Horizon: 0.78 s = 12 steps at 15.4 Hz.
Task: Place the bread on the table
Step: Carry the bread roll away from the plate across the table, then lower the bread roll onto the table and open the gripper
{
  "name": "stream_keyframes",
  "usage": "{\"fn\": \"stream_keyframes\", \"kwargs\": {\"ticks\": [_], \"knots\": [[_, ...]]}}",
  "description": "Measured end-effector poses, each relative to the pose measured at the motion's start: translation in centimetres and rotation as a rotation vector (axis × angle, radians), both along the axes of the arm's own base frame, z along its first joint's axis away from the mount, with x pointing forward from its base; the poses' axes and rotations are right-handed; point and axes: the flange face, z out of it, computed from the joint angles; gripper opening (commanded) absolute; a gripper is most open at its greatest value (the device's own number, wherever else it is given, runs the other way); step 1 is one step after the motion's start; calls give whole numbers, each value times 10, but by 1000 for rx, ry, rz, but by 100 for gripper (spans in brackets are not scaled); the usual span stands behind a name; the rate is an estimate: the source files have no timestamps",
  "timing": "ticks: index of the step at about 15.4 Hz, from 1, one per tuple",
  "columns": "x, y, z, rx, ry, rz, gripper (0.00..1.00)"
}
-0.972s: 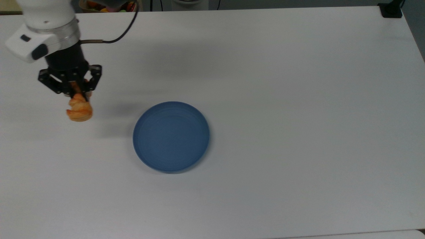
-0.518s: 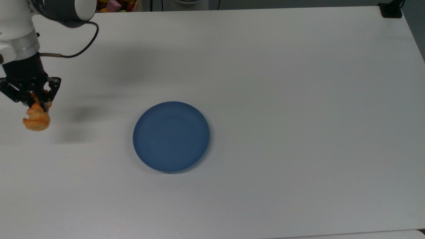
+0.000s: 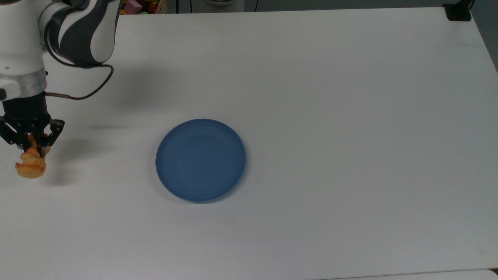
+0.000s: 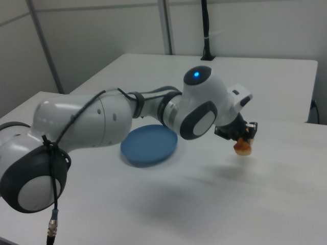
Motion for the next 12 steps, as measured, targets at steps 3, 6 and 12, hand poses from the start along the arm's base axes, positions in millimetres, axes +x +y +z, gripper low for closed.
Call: {"fn": "stream_keyframes", "kwargs": {"ticks": [3,6,12], "knots": [[3,-4,-20,-12,-27,-4,24],[3,-11,-36,-20,-43,-13,24],[4,-27,-52,-31,-65,-30,24]]}}
